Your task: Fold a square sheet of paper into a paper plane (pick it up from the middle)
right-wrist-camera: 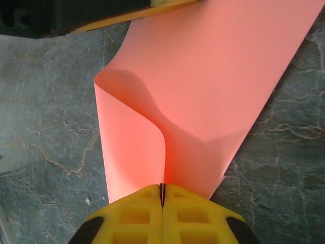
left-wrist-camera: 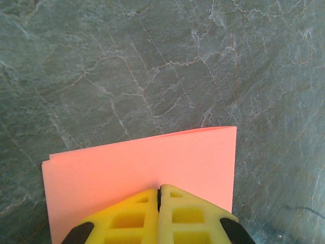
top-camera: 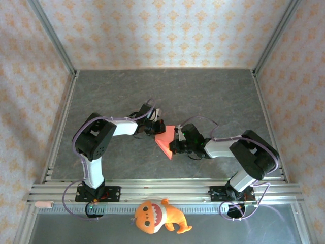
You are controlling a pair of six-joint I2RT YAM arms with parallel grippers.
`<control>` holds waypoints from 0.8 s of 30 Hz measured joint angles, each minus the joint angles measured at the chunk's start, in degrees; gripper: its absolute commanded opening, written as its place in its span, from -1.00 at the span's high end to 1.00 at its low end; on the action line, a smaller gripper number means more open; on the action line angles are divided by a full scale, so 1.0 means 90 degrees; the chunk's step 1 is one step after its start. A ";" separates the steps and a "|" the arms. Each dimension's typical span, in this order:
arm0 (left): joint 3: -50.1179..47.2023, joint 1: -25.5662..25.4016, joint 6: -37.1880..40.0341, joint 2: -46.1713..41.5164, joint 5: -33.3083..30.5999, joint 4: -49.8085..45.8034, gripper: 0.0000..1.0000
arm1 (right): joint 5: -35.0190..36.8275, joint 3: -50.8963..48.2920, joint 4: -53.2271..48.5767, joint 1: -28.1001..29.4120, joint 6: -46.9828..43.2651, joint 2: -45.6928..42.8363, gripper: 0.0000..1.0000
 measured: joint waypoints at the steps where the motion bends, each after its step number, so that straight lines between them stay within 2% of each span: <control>1: 0.0000 0.0000 0.0000 0.0000 0.0000 0.0002 1.00 | 0.0000 0.0000 0.0000 0.0000 0.0000 -0.0002 1.00; 24: 0.0000 0.0000 0.0000 0.0000 0.0000 0.0000 1.00 | 0.0095 0.0041 -0.0170 0.0000 0.0017 -0.0002 1.00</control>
